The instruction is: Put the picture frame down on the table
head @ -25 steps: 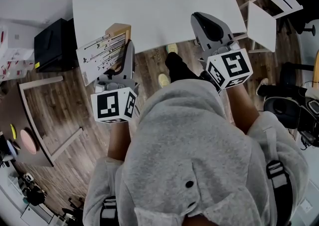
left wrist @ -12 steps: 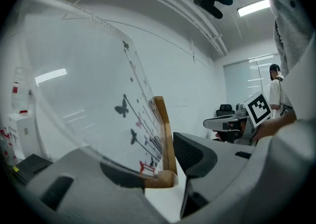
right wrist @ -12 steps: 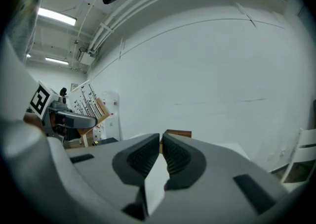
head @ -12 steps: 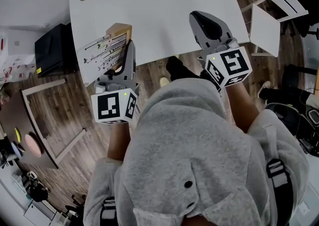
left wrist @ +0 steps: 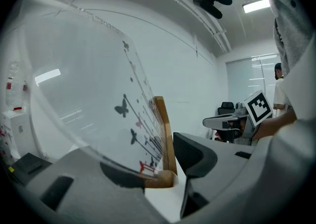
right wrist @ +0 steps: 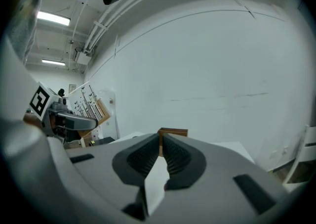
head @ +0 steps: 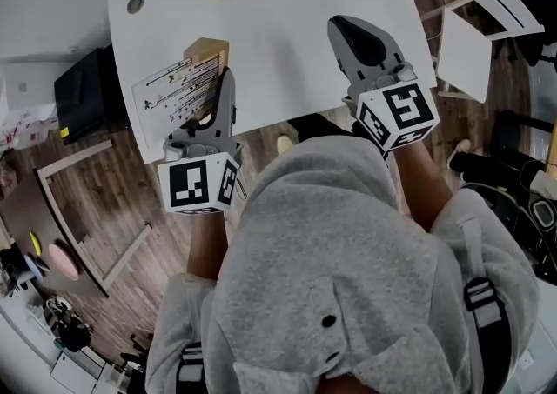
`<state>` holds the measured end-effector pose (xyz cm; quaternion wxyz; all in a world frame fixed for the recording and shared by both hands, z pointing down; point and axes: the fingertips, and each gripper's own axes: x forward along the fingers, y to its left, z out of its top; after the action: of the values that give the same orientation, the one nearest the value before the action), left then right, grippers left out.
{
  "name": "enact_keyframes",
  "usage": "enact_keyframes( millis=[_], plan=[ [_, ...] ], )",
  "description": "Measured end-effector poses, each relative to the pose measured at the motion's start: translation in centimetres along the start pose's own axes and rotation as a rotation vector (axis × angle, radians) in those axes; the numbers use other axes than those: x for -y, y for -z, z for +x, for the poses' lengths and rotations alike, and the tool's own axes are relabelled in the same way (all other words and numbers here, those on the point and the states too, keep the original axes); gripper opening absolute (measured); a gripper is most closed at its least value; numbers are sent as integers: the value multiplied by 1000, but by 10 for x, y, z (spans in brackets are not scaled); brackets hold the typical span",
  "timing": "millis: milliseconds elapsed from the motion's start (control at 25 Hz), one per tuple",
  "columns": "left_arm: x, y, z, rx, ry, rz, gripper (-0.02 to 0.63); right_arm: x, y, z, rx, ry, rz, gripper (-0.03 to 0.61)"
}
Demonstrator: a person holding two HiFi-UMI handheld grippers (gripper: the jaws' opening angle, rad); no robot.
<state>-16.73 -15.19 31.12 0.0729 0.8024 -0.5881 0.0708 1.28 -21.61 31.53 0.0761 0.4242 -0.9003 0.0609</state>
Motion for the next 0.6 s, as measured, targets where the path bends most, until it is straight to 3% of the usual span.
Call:
enact_keyframes(
  millis=[600],
  plan=[
    [-24, 22, 51, -90, -2, -46, 198, 22, 14, 43, -74, -7, 39, 38]
  ],
)
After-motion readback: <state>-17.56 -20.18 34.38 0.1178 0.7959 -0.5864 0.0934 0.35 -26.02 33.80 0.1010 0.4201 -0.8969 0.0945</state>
